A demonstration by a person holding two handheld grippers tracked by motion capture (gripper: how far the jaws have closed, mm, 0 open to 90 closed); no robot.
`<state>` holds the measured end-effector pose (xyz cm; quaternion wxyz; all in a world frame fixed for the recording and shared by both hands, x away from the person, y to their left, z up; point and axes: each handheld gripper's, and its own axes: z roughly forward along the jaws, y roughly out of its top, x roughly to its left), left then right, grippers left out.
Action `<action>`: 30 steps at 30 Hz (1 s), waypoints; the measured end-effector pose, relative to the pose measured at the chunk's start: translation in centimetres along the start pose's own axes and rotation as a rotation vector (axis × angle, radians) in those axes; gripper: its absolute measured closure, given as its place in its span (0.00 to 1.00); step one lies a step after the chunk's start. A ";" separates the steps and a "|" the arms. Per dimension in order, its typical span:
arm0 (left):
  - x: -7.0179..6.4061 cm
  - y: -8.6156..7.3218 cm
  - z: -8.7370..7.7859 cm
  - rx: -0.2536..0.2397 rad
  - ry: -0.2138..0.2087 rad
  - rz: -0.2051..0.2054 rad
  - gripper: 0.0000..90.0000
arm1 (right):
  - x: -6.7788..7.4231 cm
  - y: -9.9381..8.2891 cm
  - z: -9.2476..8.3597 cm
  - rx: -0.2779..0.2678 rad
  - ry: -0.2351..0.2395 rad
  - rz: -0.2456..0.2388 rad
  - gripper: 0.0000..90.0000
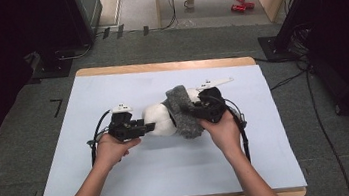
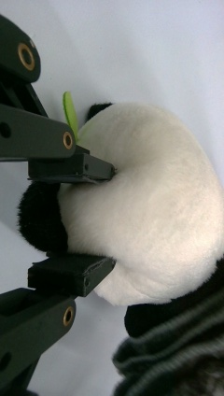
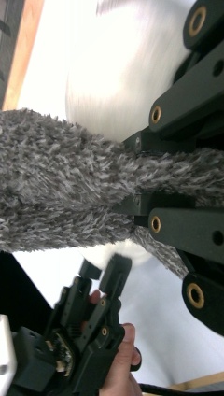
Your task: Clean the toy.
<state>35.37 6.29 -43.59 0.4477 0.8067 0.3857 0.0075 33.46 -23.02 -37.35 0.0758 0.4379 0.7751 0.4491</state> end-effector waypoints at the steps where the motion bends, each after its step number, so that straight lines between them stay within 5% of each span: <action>1: 0.1 0.1 0.0 0.002 -0.001 0.001 0.65 | -0.3 0.0 -0.4 -0.007 -0.006 0.012 0.87; 12: 0.6 0.6 0.1 0.010 -0.012 0.008 0.66 | -4.6 -1.5 -3.2 -0.075 -0.082 0.138 0.86; 20: 1.1 1.1 -0.3 0.025 0.005 0.053 0.69 | -5.7 -1.7 -4.9 -0.068 -0.143 0.136 0.87; 26: 1.6 1.2 -0.3 0.008 -0.017 0.039 0.70 | -3.3 0.0 -6.5 -0.116 -0.039 0.095 0.87; 30: 1.6 1.1 -0.3 0.001 -0.014 0.059 0.69 | -1.7 0.4 -5.2 -0.059 0.023 0.063 0.87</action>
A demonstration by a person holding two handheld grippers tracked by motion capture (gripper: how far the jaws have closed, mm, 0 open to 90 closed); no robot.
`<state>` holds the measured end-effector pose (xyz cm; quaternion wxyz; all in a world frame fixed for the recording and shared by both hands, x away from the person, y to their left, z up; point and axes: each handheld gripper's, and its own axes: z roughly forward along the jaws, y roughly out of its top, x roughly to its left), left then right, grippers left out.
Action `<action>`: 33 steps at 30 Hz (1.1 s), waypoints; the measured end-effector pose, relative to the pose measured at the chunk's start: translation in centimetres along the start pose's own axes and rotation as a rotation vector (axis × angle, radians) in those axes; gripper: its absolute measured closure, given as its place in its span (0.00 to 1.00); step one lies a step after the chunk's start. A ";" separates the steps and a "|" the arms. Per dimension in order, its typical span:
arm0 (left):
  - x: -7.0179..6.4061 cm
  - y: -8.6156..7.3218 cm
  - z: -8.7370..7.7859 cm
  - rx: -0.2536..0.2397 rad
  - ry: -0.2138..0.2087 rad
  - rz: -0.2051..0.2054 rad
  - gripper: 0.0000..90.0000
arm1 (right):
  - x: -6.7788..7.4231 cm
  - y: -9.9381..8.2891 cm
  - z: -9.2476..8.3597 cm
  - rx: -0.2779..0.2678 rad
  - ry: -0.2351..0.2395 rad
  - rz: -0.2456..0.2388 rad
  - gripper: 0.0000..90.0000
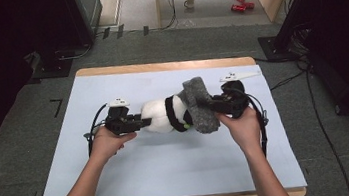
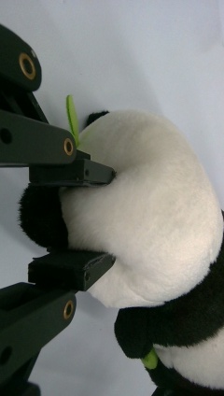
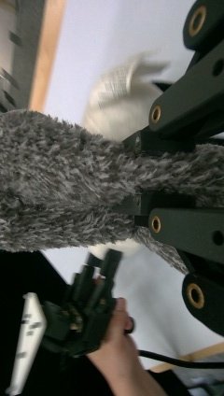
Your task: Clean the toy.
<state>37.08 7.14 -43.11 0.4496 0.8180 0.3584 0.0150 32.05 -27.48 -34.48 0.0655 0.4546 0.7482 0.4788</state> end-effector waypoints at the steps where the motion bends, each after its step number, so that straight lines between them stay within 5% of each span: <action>1: 0.0 0.0 0.0 -0.003 0.001 0.005 0.69 | 0.1 -0.1 0.6 0.023 0.004 -0.006 0.87; 4: -0.2 -0.1 0.0 0.003 -0.003 0.026 0.66 | -0.1 -0.9 2.1 0.074 -0.019 -0.005 0.87; 8: -0.3 -0.3 -0.1 -0.031 -0.014 0.036 0.56 | -1.0 -1.4 2.5 0.046 -0.036 0.029 0.87; 12: -0.6 -1.1 -0.5 -0.073 0.010 0.128 0.48 | -1.5 -1.5 2.6 0.020 -0.063 0.031 0.86; 15: -0.5 -1.7 -0.7 -0.080 0.017 0.147 0.44 | -1.7 -1.4 2.7 0.003 -0.075 0.034 0.86; 21: 0.3 -2.4 0.1 -0.076 0.019 0.123 0.40 | -2.5 -1.0 2.8 -0.020 -0.097 0.047 0.85; 27: 0.2 -2.6 1.7 -0.123 0.019 0.140 0.36 | -2.9 -0.8 3.0 -0.033 -0.104 0.051 0.85; 30: 0.3 -2.6 2.5 -0.144 0.003 0.113 0.36 | -3.1 -0.9 2.9 -0.035 -0.111 0.058 0.85; 33: 0.2 -2.7 2.7 -0.154 0.022 0.091 0.46 | -3.0 -0.8 2.7 -0.043 -0.102 0.066 0.86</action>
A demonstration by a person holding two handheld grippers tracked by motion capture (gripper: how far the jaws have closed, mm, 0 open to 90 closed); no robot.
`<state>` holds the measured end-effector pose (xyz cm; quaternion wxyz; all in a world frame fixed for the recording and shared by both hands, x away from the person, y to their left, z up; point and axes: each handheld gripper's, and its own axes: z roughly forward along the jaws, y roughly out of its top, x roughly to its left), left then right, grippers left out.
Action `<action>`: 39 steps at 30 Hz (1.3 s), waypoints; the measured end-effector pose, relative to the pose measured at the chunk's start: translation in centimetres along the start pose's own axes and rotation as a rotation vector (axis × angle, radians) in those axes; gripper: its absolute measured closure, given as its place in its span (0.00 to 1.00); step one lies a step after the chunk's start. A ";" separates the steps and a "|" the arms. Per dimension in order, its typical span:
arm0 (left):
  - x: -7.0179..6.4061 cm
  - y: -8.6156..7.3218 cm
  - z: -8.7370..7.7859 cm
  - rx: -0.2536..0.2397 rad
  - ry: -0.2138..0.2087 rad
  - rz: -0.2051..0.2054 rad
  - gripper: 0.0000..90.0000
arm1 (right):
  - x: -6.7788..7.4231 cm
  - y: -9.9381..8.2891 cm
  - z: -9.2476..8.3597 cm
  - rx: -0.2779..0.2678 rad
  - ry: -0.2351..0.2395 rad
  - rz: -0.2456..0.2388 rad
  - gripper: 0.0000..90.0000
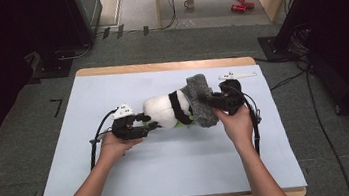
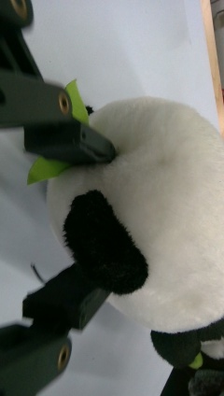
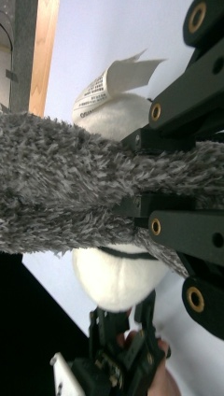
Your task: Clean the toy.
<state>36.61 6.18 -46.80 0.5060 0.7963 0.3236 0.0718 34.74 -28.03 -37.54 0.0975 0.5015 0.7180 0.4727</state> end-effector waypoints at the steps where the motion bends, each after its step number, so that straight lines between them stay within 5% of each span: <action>1: -0.2 0.1 0.0 0.008 0.021 0.001 0.52 | 0.1 0.1 -0.2 -0.001 0.008 0.007 0.86; 7: -0.5 0.7 -0.5 0.020 0.010 -0.048 0.73 | 1.9 0.9 -0.9 -0.012 0.061 -0.019 0.86; 11: -1.1 1.2 -1.2 0.036 -0.034 -0.068 0.76 | 5.1 1.4 -0.7 -0.016 0.153 -0.064 0.86; 17: -3.1 1.9 -2.6 0.035 -0.082 -0.065 0.78 | 8.5 0.6 1.3 0.031 0.269 -0.095 0.86; 20: -3.5 1.5 -2.3 0.045 -0.088 -0.072 0.78 | 9.5 -0.3 3.0 0.075 0.267 -0.116 0.86; 24: -4.1 0.9 -1.2 0.108 -0.078 -0.069 0.78 | 8.5 -1.7 5.0 0.126 0.217 -0.136 0.86; 27: -3.9 0.8 -0.9 0.097 -0.081 -0.088 0.79 | 7.4 -2.0 5.4 0.129 0.200 -0.142 0.86; 32: -3.5 0.7 -1.1 0.104 -0.058 -0.079 0.80 | 6.5 -1.6 4.5 0.118 0.127 -0.165 0.86; 36: -3.0 0.7 -1.3 0.110 -0.064 -0.082 0.80 | 4.7 -1.3 3.3 0.109 0.022 -0.161 0.86; 39: -2.7 0.8 -1.3 0.111 -0.078 -0.105 0.81 | 2.9 -1.1 2.5 0.076 0.048 -0.094 0.86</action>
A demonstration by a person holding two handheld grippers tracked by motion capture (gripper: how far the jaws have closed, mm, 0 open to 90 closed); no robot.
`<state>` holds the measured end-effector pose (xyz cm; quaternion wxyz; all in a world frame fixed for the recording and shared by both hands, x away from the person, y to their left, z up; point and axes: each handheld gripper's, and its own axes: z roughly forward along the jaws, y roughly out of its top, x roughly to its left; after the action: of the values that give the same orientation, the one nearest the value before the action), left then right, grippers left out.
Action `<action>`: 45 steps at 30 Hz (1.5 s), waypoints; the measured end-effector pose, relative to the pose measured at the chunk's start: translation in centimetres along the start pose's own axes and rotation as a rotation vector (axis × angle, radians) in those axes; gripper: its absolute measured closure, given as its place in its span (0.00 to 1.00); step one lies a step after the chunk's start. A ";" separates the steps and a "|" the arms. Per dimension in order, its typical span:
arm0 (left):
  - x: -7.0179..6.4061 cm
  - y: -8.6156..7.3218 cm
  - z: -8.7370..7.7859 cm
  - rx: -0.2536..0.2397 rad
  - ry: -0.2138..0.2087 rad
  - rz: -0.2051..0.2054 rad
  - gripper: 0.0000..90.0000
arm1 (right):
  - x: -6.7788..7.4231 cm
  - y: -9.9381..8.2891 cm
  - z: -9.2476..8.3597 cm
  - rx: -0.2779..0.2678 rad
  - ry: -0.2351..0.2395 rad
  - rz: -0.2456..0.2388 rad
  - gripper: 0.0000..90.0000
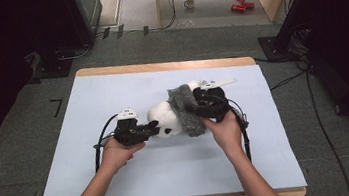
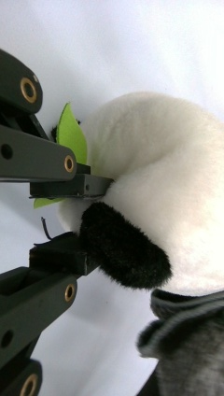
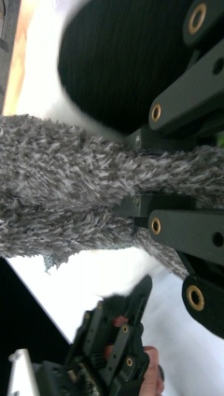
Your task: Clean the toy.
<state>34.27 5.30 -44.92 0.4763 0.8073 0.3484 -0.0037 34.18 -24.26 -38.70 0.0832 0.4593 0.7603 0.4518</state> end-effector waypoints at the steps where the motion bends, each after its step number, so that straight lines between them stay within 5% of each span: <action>1: 0.1 0.0 0.0 -0.005 -0.001 -0.005 0.81 | -0.5 0.0 -0.4 -0.010 -0.004 0.011 0.86; 12: 0.2 0.0 -0.1 -0.009 0.006 -0.004 0.81 | -5.1 -0.9 -2.9 -0.079 -0.089 0.123 0.86; 22: -0.1 0.0 0.0 -0.015 0.019 0.002 0.82 | -6.3 -1.1 -3.8 -0.070 -0.158 0.141 0.86; 24: 0.0 0.0 0.0 -0.015 0.019 -0.002 0.83 | -6.2 -0.9 -4.5 -0.083 -0.142 0.156 0.87; 33: 0.0 -0.1 0.0 -0.021 0.018 -0.011 0.83 | -1.6 1.4 -4.4 -0.108 0.004 0.065 0.87; 45: -1.1 -0.1 0.2 -0.026 0.039 -0.013 0.82 | 4.9 1.3 0.8 0.000 0.185 -0.050 0.86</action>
<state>33.45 4.59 -44.72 0.4800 0.7986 0.3628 0.0136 32.63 -19.76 -36.75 0.0238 0.3963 0.7759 0.4903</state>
